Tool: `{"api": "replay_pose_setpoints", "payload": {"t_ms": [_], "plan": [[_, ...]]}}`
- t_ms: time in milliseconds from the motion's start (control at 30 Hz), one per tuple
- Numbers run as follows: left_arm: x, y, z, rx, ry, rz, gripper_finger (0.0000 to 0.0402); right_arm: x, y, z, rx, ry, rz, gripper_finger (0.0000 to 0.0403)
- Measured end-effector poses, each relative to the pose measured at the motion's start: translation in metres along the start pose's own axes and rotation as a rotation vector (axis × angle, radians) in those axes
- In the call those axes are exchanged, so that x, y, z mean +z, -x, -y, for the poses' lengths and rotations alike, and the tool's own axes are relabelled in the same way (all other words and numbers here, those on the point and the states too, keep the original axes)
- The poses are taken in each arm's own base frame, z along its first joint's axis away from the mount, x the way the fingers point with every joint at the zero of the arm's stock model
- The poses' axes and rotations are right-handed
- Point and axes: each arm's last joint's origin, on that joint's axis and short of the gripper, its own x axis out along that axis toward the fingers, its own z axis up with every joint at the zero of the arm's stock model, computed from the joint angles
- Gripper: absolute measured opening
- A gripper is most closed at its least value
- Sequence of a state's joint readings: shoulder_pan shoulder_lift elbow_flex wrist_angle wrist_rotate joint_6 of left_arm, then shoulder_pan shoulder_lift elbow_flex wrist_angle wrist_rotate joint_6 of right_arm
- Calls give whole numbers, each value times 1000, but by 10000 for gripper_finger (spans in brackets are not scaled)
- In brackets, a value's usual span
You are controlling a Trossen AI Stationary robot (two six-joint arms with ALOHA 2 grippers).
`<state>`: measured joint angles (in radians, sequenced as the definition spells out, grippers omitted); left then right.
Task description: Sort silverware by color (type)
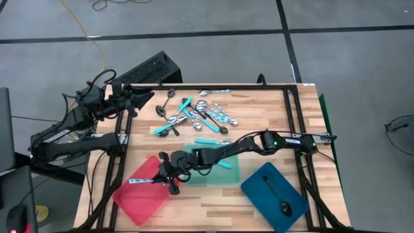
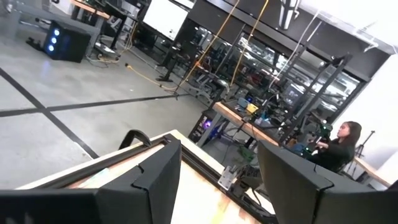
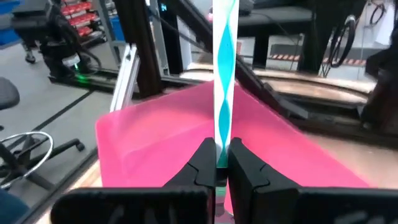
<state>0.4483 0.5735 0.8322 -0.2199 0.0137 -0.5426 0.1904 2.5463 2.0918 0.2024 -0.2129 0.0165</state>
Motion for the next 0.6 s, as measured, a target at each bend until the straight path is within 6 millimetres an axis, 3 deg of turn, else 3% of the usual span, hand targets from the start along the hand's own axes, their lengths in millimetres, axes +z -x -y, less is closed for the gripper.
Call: {"api": "replay_pose_setpoints", "payload": {"t_ms": [167, 467, 600], "plan": [[0, 0, 0, 0, -3, 0, 196, -28, -9, -1, 10, -22, -74, 37], [0, 0, 0, 2, -4, 1, 196, -28, -8, 0, 9, 4, -92, 38], [0, 0, 0, 2, -7, 1, 196, -31, -8, 0, 9, 17, -122, 59]]}}
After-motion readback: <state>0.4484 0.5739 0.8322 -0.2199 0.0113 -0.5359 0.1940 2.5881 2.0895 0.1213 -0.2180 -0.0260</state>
